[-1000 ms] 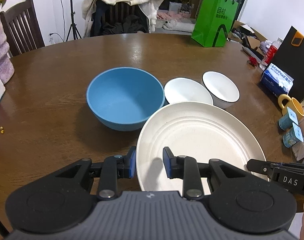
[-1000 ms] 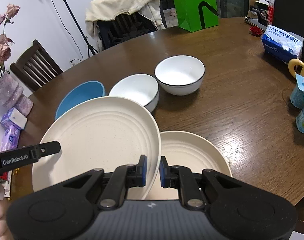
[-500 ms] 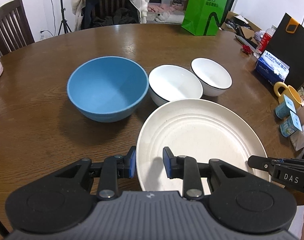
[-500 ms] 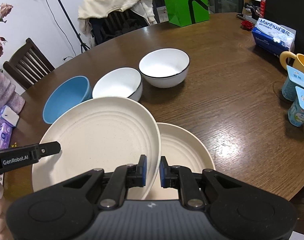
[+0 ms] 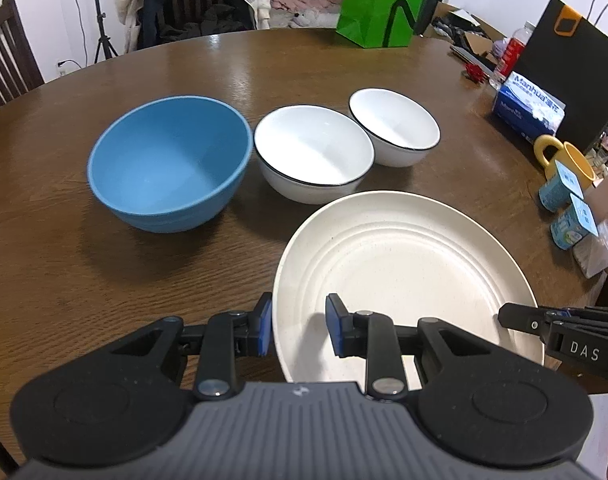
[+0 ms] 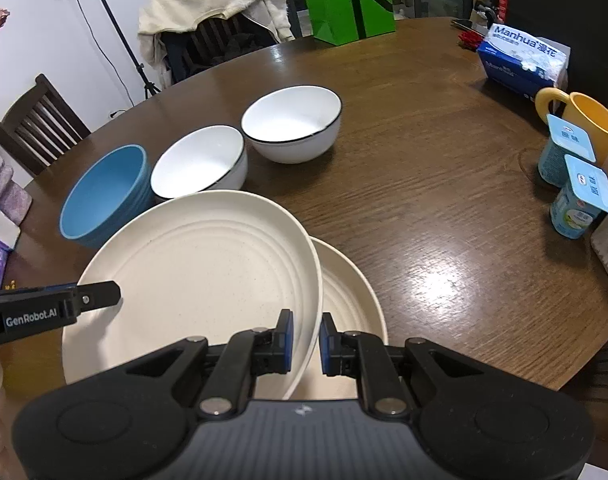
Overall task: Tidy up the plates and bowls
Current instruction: 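Carry the cream plate with both grippers past the bowls to the plate stack, then lower the held plate with both grippers onto the cream plate stack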
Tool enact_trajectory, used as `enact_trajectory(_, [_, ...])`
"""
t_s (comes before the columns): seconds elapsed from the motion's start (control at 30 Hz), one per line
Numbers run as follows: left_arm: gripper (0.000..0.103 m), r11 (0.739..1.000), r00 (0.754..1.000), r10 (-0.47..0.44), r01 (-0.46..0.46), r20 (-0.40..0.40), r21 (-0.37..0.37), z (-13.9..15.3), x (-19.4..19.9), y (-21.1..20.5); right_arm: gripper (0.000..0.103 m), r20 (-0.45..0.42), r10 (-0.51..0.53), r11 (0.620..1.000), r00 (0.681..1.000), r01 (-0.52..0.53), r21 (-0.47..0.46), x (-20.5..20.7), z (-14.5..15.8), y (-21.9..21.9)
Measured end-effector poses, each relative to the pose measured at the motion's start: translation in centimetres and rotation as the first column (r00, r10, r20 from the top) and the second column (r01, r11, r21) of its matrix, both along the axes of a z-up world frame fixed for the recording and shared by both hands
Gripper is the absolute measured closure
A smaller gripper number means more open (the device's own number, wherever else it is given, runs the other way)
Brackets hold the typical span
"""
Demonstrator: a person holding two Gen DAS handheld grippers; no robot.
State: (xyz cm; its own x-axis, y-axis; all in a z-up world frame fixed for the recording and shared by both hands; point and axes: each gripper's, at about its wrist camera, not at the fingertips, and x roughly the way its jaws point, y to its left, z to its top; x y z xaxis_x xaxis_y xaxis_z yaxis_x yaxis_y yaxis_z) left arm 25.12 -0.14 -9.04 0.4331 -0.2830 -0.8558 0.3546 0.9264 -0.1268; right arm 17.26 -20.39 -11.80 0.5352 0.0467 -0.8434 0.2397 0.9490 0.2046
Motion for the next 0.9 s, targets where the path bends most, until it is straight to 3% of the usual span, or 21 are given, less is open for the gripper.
enact_trajectory(0.9, [0.075,0.994,0.997,-0.076,0.077,-0.012,0.076,-2.9,-1.8,-3.3,0.089,-0.042,0.037,0.993,0.998,-0.041,-0.111,-1.0,-1.5,-1.2])
